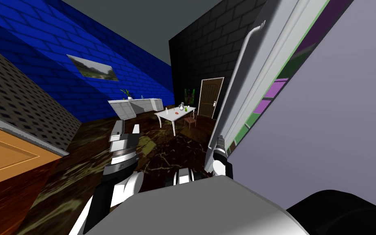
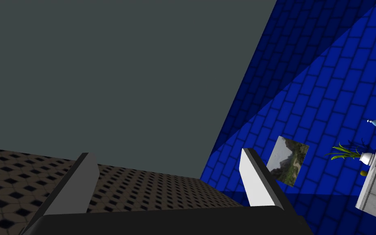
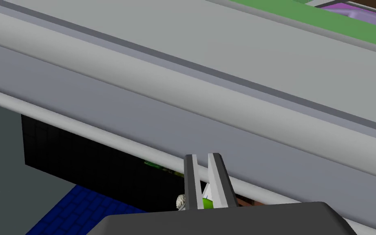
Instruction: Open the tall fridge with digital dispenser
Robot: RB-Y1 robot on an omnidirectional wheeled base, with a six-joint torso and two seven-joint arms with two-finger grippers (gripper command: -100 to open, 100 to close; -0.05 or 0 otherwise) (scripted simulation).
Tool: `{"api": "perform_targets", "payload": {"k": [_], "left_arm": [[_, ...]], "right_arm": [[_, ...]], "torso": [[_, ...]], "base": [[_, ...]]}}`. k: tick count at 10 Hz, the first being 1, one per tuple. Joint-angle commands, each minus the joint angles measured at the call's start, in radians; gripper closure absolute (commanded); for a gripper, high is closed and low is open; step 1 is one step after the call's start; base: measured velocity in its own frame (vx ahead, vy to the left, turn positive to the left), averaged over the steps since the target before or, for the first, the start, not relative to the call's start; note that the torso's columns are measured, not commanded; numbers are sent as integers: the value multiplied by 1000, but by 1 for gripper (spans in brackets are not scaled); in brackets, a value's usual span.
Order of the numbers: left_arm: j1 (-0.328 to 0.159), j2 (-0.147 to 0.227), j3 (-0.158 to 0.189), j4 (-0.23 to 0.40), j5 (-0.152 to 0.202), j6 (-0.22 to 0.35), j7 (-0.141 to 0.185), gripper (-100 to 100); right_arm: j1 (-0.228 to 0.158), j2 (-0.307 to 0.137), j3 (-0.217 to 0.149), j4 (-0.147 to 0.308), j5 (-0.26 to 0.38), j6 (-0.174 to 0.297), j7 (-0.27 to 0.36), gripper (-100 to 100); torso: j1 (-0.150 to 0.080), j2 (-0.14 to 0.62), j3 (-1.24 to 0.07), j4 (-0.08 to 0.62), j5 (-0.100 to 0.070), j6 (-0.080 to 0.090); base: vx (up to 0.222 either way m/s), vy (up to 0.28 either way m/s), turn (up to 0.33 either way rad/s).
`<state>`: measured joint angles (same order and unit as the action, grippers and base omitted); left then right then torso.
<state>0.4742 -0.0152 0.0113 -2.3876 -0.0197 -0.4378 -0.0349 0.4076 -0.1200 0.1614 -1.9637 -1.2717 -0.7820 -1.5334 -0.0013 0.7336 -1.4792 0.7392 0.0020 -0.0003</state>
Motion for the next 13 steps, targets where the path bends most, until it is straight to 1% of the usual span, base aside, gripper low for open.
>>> {"api": "perform_targets", "payload": {"k": [1,2,3,5,6,7,8,9,10,11,12,13], "left_arm": [[0,0,0,0,0,0,0,0],[0,0,0,0,0,0,0,0],[0,0,0,0,0,0,0,0],[0,0,0,0,0,0,0,0],[0,0,0,0,0,0,0,0],[0,0,0,0,0,0,0,0],[0,0,0,0,0,0,0,0],[0,0,0,0,0,0,0,0],[0,0,0,0,0,0,0,0],[0,0,0,0,0,0,0,0],[0,0,0,0,0,0,0,0],[0,0,0,0,0,0,0,0]], "right_arm": [[-60,2,2,-23,-11,-51,41,-100],[-84,2,4,-36,-17,-73,62,-100],[-111,2,7,-51,-24,-96,85,-100],[-164,-1,13,-84,-38,-144,136,-100],[-171,-1,13,-84,-38,-146,136,-100],[-194,-4,16,-102,-46,-172,164,-100],[-204,-4,16,-102,-46,-172,164,-100],[-204,-4,16,-102,-46,-172,164,-100],[-235,-9,19,-120,-54,-198,193,-100],[-237,-9,19,-120,-54,-198,193,-100],[-271,-15,22,-138,-63,-225,222,-100],[-272,-15,22,-138,-63,-225,222,-100]], "torso": [[-4,-4,-2,-4,-4,0],[-11,-9,-4,-7,-7,1],[-12,-9,-5,-5,-6,1],[-9,-2,-3,4,2,3],[-8,3,-1,10,8,5],[-9,6,1,13,10,7],[-10,8,1,16,11,8],[-10,9,2,14,9,8],[-10,8,3,11,6,7],[-9,7,1,14,9,7],[-8,5,1,10,6,6],[-7,5,0,9,5,6]], "base": [[13,41,56],[18,39,37],[18,42,58],[28,36,77],[20,26,30],[16,30,49],[16,13,11],[12,-6,-15],[4,7,51],[21,0,21],[28,-5,35],[24,13,19]]}}
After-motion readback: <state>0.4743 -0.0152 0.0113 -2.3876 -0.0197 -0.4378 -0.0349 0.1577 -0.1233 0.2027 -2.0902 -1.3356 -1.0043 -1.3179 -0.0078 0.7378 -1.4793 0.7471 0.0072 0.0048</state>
